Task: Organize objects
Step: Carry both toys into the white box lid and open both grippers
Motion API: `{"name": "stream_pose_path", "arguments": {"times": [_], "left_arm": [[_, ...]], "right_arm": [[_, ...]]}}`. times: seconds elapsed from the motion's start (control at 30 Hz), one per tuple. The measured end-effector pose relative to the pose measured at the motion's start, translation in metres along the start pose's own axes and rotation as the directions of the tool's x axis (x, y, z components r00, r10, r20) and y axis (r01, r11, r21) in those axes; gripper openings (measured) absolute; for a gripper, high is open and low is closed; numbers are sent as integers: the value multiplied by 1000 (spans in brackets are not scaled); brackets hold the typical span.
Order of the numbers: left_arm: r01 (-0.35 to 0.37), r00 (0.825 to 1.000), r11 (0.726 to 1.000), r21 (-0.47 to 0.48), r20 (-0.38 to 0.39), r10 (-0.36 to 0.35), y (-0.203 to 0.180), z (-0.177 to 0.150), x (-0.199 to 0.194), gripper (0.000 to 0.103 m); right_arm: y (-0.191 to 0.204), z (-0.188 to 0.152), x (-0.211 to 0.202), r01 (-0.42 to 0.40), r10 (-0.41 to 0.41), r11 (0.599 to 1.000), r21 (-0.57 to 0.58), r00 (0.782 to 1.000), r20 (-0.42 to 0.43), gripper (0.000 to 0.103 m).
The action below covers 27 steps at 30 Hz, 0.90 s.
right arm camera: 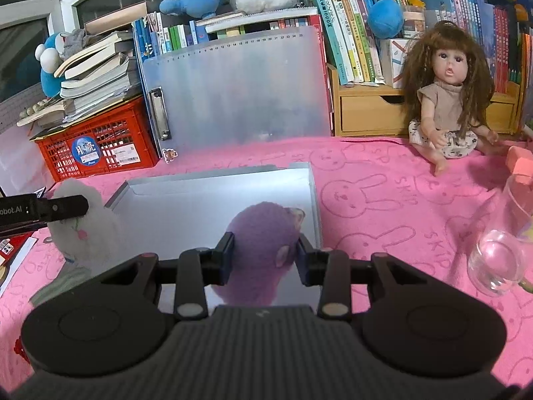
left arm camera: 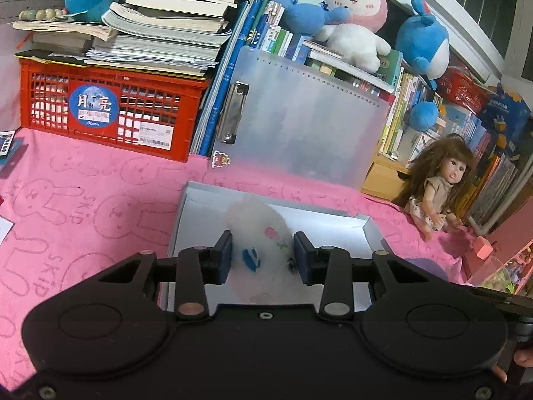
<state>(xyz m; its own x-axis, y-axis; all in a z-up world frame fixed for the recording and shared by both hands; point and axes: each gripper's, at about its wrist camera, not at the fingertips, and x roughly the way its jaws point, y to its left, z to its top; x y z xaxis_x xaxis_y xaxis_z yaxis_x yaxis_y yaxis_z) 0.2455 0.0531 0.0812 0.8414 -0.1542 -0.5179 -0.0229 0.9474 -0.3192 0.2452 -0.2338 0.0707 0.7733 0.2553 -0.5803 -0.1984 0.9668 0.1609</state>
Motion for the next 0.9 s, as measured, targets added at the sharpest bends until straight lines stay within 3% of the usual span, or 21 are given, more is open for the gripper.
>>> {"name": "stream_pose_path", "arguments": {"times": [0.5, 0.9], "left_arm": [[-46, 997, 998, 36, -66, 48, 4, -11, 44, 36], [-62, 993, 997, 47, -95, 66, 11, -20, 58, 37]], "right_arm": [[2, -5, 33, -13, 13, 1000, 3, 998, -58, 42], [3, -11, 49, -7, 8, 1000, 5, 994, -106, 42]]}}
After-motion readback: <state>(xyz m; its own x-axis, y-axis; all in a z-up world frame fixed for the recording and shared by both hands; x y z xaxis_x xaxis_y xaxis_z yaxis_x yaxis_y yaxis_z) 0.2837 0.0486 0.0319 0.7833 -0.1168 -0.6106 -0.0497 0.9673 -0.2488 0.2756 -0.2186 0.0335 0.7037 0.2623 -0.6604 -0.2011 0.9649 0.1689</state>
